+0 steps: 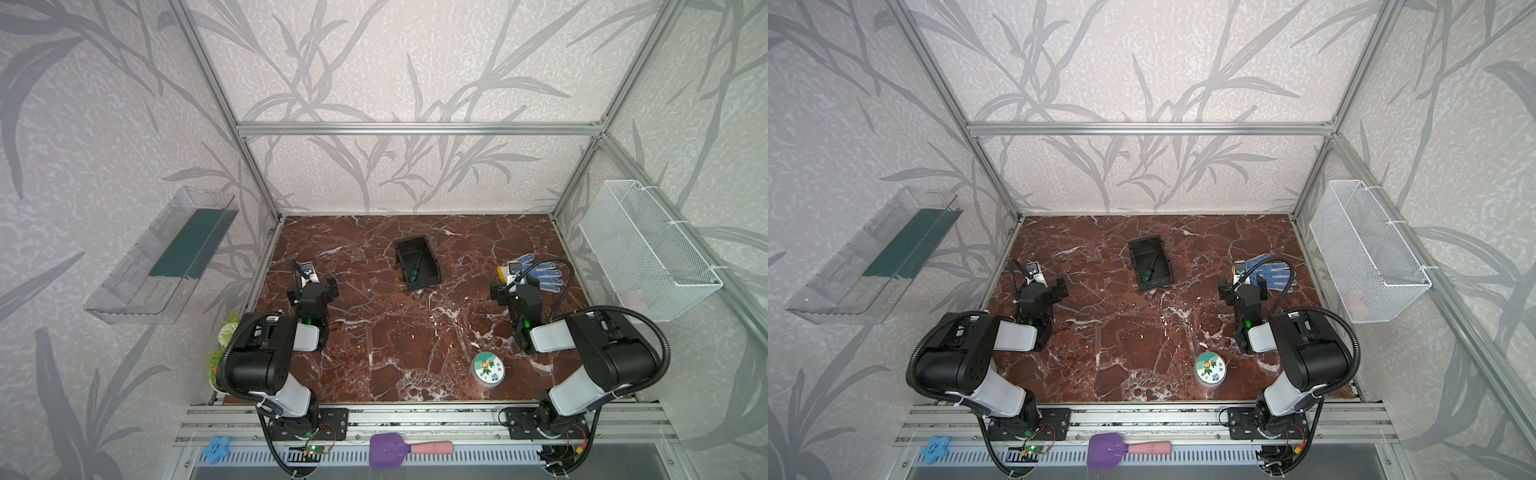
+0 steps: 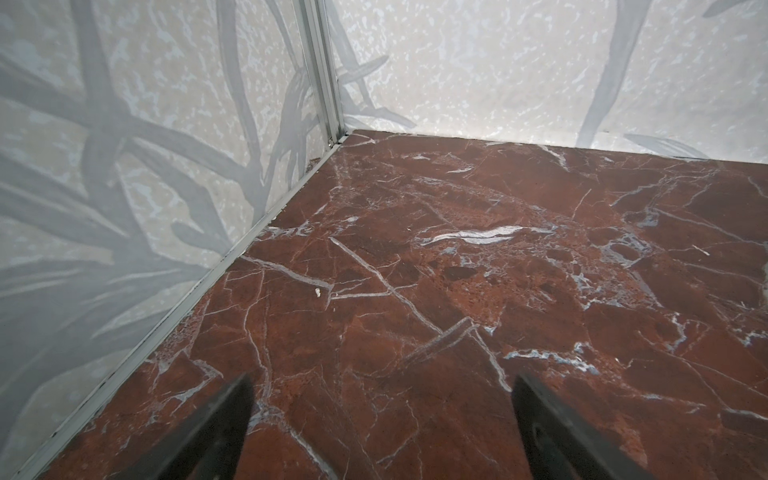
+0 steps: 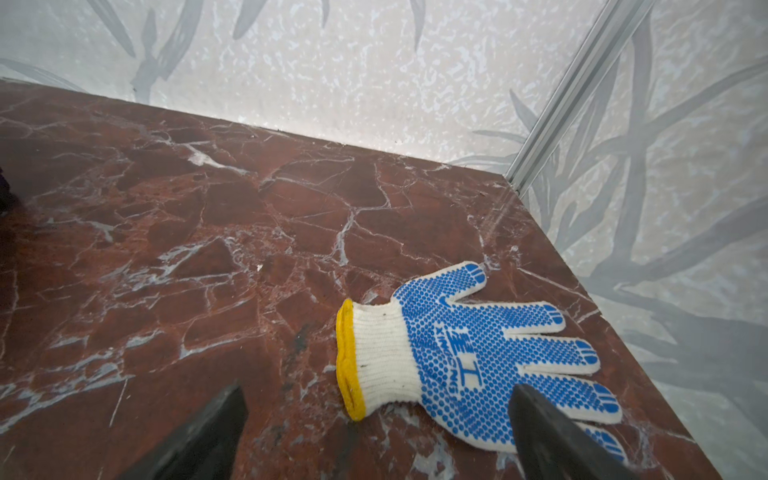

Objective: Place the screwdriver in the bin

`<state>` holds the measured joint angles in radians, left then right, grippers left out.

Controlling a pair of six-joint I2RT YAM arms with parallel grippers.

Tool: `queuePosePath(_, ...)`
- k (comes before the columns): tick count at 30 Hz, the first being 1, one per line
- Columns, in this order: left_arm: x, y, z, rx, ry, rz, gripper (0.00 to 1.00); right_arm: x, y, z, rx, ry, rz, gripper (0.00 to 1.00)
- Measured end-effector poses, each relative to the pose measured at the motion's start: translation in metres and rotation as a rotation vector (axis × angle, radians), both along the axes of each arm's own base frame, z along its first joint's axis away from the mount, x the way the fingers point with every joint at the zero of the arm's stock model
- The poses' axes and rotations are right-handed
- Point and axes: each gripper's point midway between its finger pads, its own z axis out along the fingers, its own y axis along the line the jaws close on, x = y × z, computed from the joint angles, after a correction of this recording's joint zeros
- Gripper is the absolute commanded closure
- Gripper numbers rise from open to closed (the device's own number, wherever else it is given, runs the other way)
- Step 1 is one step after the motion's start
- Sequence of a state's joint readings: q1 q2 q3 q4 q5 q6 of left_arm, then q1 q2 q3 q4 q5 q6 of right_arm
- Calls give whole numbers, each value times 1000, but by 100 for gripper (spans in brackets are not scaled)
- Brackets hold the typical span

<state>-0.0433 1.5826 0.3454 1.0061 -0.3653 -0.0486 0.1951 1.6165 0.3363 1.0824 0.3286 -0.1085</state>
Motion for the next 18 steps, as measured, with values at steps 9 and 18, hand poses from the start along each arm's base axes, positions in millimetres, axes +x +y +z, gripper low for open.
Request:
queuePosePath(9,0,0,-1,0,3,0,1,1,-5,-10,31,48,15,1)
queuePosePath(18,0,0,-1,0,4,0,1,0,-5,-16,56,71,32,1)
